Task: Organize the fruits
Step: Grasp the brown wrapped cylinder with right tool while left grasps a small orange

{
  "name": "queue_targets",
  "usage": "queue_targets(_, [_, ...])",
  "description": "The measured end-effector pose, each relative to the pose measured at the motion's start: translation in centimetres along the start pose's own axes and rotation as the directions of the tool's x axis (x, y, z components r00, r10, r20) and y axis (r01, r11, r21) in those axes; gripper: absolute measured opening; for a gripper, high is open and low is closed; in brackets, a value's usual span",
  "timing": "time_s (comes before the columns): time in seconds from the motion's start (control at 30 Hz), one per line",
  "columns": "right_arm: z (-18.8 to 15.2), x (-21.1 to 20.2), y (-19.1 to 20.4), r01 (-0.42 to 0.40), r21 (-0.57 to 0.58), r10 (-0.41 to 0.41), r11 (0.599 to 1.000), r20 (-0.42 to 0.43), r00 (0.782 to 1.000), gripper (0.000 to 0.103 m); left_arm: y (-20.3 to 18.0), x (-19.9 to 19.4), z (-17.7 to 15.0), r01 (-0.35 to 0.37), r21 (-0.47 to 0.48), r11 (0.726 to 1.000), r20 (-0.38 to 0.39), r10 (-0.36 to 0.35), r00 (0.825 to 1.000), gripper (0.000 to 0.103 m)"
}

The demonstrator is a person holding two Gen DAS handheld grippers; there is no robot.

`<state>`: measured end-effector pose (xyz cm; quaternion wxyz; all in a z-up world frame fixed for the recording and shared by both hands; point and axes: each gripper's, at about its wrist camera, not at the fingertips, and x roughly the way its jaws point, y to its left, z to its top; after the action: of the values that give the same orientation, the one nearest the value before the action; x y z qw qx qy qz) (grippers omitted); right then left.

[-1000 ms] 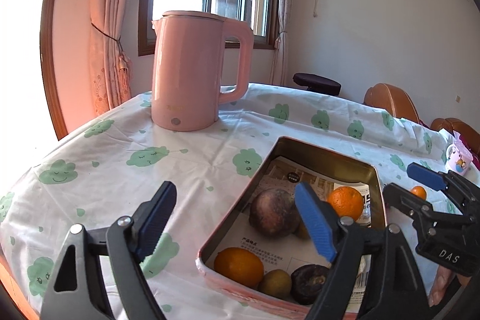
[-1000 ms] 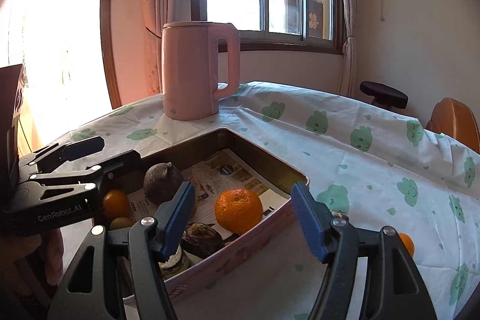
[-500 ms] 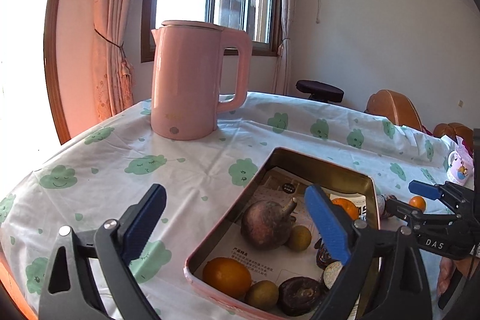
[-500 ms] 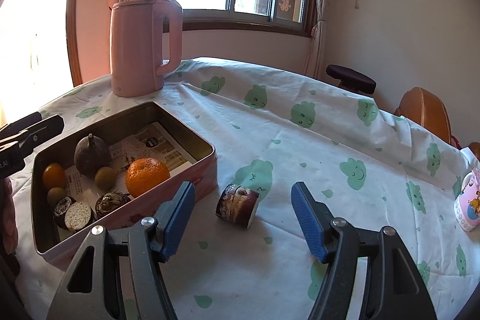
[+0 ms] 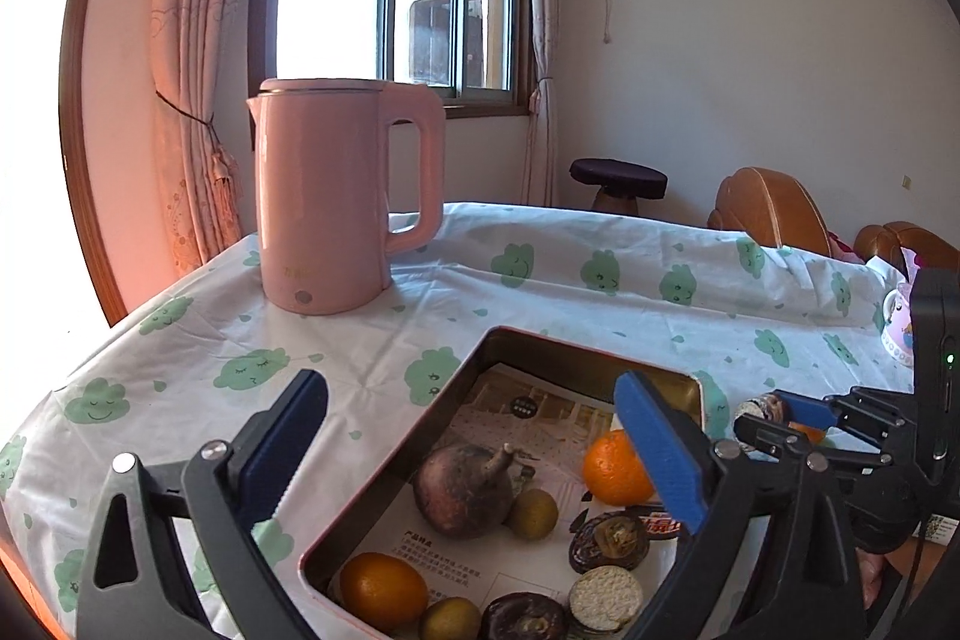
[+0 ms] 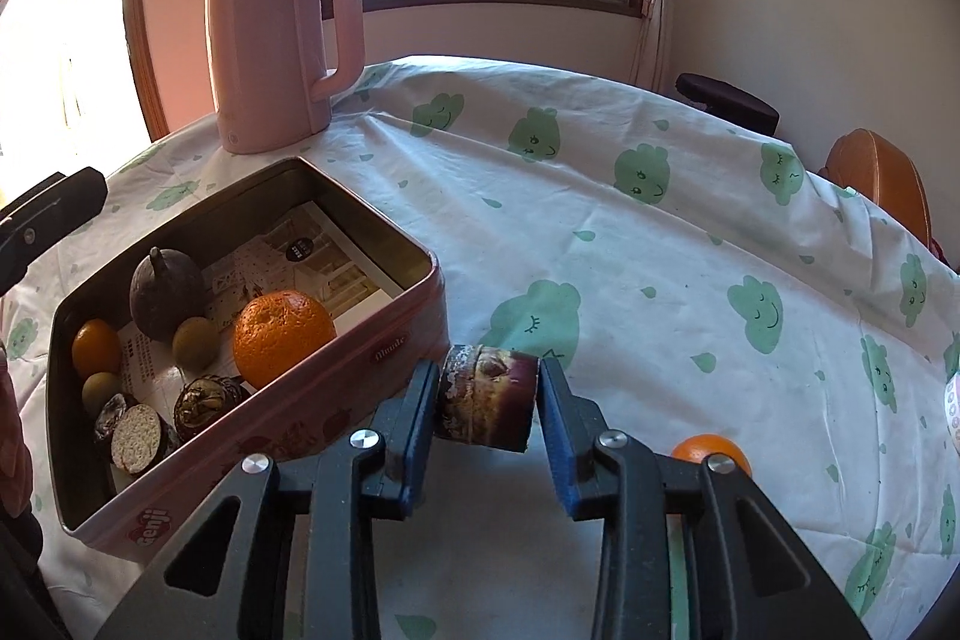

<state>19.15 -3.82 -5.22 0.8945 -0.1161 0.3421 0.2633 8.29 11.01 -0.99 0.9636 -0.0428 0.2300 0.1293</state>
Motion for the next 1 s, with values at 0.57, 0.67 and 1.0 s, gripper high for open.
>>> queue_targets(0.57, [-4.2, -6.3, -13.6, 0.258, 0.258, -0.278, 0.931, 0.043, 0.96, 0.035, -16.1, 2.1, -1.1, 0.252, 0.171, 0.953, -0.144, -0.229, 0.963, 0.099])
queue_targets(0.67, [-4.9, -6.4, -14.8, 0.281, 0.274, -0.299, 0.92, 0.026, 0.954, 0.035, -18.4, 3.0, -1.7, 0.283, 0.198, 0.939, -0.183, -0.248, 0.951, 0.098])
queue_targets(1.0, [-5.6, -6.6, -16.3, 0.262, 0.318, -0.282, 0.911, 0.02, 0.959, 0.035, -22.0, 6.4, -2.8, 0.359, 0.188, 0.914, -0.323, -0.288, 0.902, 0.081])
